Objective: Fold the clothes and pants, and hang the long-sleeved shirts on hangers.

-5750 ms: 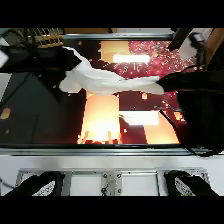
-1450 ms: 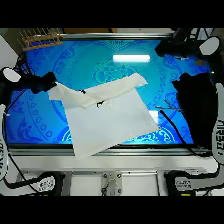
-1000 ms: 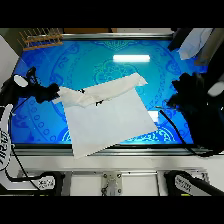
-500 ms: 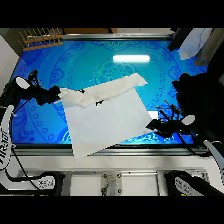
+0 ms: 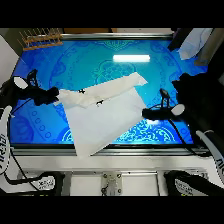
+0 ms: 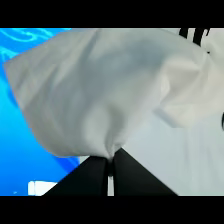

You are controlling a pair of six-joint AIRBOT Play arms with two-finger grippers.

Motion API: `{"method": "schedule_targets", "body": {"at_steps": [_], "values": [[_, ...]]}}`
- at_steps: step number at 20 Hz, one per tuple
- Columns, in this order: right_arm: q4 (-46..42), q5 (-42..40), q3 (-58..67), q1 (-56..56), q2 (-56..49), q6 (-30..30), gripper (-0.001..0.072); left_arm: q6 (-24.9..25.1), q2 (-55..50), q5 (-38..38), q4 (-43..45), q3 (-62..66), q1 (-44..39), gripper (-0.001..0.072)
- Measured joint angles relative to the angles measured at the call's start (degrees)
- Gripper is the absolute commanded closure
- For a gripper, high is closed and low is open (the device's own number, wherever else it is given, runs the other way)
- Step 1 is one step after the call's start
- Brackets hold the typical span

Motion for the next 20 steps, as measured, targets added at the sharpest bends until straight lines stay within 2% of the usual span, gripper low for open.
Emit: {"method": "schedule_targets", "body": {"at_steps": [3,6,9,13,14,15,16,20], "values": [[-12.76,4.37,14.53,-2.80,-1.46,2.51,0.0702,0.50,7.08,-3.96,4.44,-3.15,-1.29,0.0701],[-19.80,7.32,29.33,-5.20,-5.49,4.26,0.0703,0.63,16.70,-7.28,4.74,-11.65,-5.60,0.0701],[-22.14,8.55,40.59,-5.99,-10.93,4.94,0.0702,-0.96,26.01,-9.60,0.02,-22.77,-14.53,0.0701],[-22.64,9.40,48.26,-6.01,-16.81,8.00,0.0686,-8.13,34.23,-6.58,-3.17,-34.36,-30.53,0.0701],[-22.58,9.86,49.09,-6.01,-17.64,8.68,0.0517,-10.54,35.50,-4.87,-3.23,-36.28,-33.94,0.0701],[-22.45,10.58,49.68,-6.05,-18.23,9.09,0.0214,-12.33,36.50,-3.06,-3.34,-37.86,-36.83,0.0701],[-22.40,11.67,50.05,-6.16,-18.49,9.33,0.0099,-13.55,37.20,-1.64,-3.50,-38.88,-38.80,0.0701],[-23.39,19.61,49.22,-7.56,-16.87,9.33,0.0101,-16.31,36.59,2.29,-3.67,-40.33,-41.44,0.0701]]}}
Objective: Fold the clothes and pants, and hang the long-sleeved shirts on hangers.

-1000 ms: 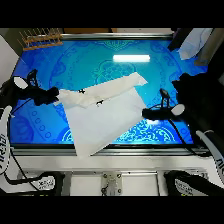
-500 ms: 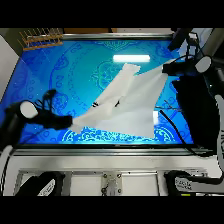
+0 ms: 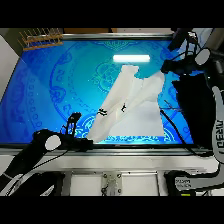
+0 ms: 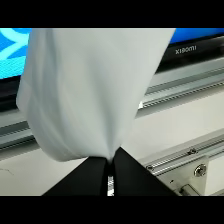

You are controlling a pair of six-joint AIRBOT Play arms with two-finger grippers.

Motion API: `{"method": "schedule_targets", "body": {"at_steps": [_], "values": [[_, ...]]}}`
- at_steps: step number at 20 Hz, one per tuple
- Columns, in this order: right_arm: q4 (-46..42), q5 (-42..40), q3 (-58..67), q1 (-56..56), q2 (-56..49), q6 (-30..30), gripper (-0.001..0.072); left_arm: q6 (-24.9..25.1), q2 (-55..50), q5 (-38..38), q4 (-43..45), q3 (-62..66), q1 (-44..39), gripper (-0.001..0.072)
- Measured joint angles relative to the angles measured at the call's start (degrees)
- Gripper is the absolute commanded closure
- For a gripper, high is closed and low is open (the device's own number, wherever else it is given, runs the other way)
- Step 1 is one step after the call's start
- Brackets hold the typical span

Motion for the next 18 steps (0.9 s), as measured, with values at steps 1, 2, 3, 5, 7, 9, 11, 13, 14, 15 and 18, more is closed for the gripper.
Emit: {"method": "schedule_targets", "body": {"at_steps": [1,2,3,5,7,9,11,13,14,15,18], "values": [[-0.35,2.03,-2.05,-0.63,1.62,-0.59,0.0101,-0.35,-0.79,0.28,0.00,0.09,0.11,0.0701],[-0.76,3.65,-5.42,-1.53,3.91,-0.96,0.0101,-0.39,-1.79,0.46,-0.09,0.35,0.28,0.0700],[-1.42,4.74,-9.73,-2.67,6.64,-1.16,0.0101,-0.39,-2.84,0.46,-0.15,0.74,0.39,0.0701],[-1.79,6.34,-20.70,-5.18,13.14,0.39,0.0100,0.13,-5.05,0.46,-0.17,1.79,0.52,0.0701],[-1.79,7.10,-32.87,-7.50,19.71,4.15,0.0101,1.18,-7.08,0.59,-0.20,2.95,0.59,0.0701],[-1.55,6.62,-45.62,-9.31,26.01,9.44,0.0101,2.21,-8.85,0.66,-0.17,4.02,0.59,0.0701],[-0.33,3.98,-56.15,-10.21,30.60,14.84,0.0101,3.15,-10.19,0.68,-0.17,4.85,0.59,0.0701],[3.30,-0.46,-64.08,-10.58,33.18,18.01,0.0102,3.63,-10.95,0.66,-0.15,5.31,0.59,0.0701],[5.42,-2.91,-66.95,-10.54,33.86,18.95,0.0102,3.80,-11.17,0.66,-0.15,5.44,0.59,0.0701],[7.52,-5.79,-69.33,-10.12,34.25,19.74,0.0102,3.93,-11.30,0.63,-0.15,5.55,0.59,0.0701],[11.67,-13.31,-72.94,-7.26,34.32,20.98,0.0130,4.22,-11.54,0.63,-0.04,5.70,0.59,0.0701]]}}
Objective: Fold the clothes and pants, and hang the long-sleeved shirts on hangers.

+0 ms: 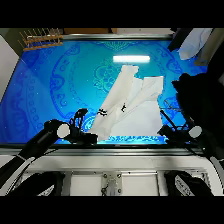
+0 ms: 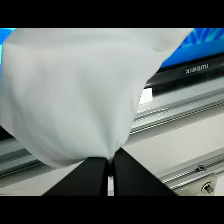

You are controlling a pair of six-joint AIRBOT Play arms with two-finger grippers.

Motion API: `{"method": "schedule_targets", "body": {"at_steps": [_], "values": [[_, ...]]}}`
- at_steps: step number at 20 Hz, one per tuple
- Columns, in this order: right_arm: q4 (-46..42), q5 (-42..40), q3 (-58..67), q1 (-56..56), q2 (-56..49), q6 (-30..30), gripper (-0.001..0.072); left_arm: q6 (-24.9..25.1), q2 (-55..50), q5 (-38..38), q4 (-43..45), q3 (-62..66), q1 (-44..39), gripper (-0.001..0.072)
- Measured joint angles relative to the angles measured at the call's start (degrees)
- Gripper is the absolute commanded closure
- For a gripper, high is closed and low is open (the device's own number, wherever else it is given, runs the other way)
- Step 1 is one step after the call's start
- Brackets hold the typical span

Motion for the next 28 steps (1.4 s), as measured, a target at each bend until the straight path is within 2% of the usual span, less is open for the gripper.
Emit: {"method": "schedule_targets", "body": {"at_steps": [4,5,7,8,9,12,15,18,21,25,28], "values": [[3.21,-8.13,-1.31,5.22,-1.77,0.85,0.0136,0.07,-0.09,-0.13,0.00,0.02,0.00,0.0701],[3.32,-9.51,-1.38,6.27,-2.21,0.85,0.0158,0.22,-0.09,-0.15,0.02,0.02,0.00,0.0701],[3.50,-12.31,-1.51,8.17,-3.02,0.85,0.0560,0.22,-0.11,-0.09,0.02,0.02,0.00,0.0701],[3.52,-13.51,-1.51,8.96,-3.28,0.92,0.0660,0.24,-0.11,-0.04,0.00,0.02,0.00,0.0701],[3.48,-14.12,-1.33,9.66,-3.48,1.07,0.0700,0.22,-0.09,-0.04,0.02,0.02,0.02,0.0701],[3.41,-15.72,1.55,10.54,-3.61,-1.86,0.0701,0.22,1.44,0.33,-0.09,0.15,1.38,0.0701],[-0.15,-11.30,11.10,9.86,-3.63,-6.45,0.0701,0.22,6.23,0.63,0.02,2.97,8.13,0.0701],[-3.04,-3.19,28.52,8.59,-3.67,-12.85,0.0701,0.17,12.59,0.46,-0.72,11.85,18.25,0.0701],[-3.58,4.00,49.13,8.09,-3.65,-17.29,0.0701,0.50,18.64,2.32,-5.01,24.74,26.99,0.0701],[-0.61,8.28,72.13,7.89,-2.40,-19.65,0.0702,1.33,24.92,8.11,-9.29,41.48,32.35,0.0701],[2.14,9.20,82.01,7.85,-0.11,-20.28,0.0702,1.55,28.00,12.94,-10.25,50.60,33.59,0.0701]]}}
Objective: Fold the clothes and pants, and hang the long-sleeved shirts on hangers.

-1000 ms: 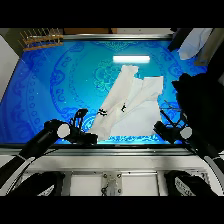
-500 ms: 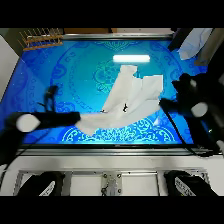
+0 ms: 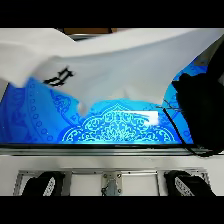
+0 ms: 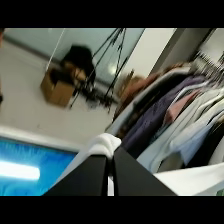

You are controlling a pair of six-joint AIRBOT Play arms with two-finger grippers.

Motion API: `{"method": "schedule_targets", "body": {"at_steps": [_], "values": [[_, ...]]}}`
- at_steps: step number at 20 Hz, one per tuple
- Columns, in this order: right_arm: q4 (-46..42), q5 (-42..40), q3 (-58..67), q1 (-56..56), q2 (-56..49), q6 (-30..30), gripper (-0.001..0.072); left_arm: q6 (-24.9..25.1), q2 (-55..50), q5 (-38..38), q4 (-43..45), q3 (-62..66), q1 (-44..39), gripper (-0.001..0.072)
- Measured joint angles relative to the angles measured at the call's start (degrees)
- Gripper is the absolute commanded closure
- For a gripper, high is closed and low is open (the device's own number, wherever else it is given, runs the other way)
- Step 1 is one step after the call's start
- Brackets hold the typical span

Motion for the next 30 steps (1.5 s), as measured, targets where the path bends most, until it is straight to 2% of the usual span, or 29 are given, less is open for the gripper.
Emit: {"method": "schedule_targets", "body": {"at_steps": [7,13,16,20,24,25,26,27,28,30], "values": [[3.15,0.20,5.88,0.00,6.10,-0.44,0.0702,2.67,-3.10,3.45,-0.72,16.46,0.63,0.0701],[3.61,4.13,6.12,0.00,3.28,0.28,0.0702,5.33,-16.09,-2.08,0.63,23.82,0.68,0.0701],[3.56,6.88,5.38,0.00,-2.99,0.76,0.0701,6.88,-24.37,-3.23,1.16,21.62,0.68,0.0701],[2.86,8.63,4.44,0.00,-17.20,-0.50,0.0702,9.79,-36.59,-1.53,1.36,15.23,-0.13,0.0701],[2.14,4.39,4.17,0.00,-33.70,-3.34,0.0689,14.58,-50.03,3.43,1.29,11.80,-3.34,0.0701],[2.14,2.67,4.15,-0.02,-36.87,-3.69,0.0647,15.76,-53.35,4.48,1.16,12.00,-4.17,0.0651],[2.19,0.90,4.15,-0.02,-39.74,-4.07,0.0366,16.55,-56.35,5.03,1.16,12.57,-4.76,0.0307],[2.21,-0.61,4.15,-0.04,-41.92,-4.11,0.0090,17.18,-59.08,5.38,1.14,13.40,-5.14,0.0064],[2.21,-1.70,4.13,-0.13,-43.67,-4.31,0.0033,17.42,-61.61,5.29,1.14,14.49,-5.25,0.0050],[2.58,-3.32,4.24,-0.55,-45.09,-4.48,0.0035,17.38,-65.07,3.39,1.14,17.14,-4.39,0.0050]]}}
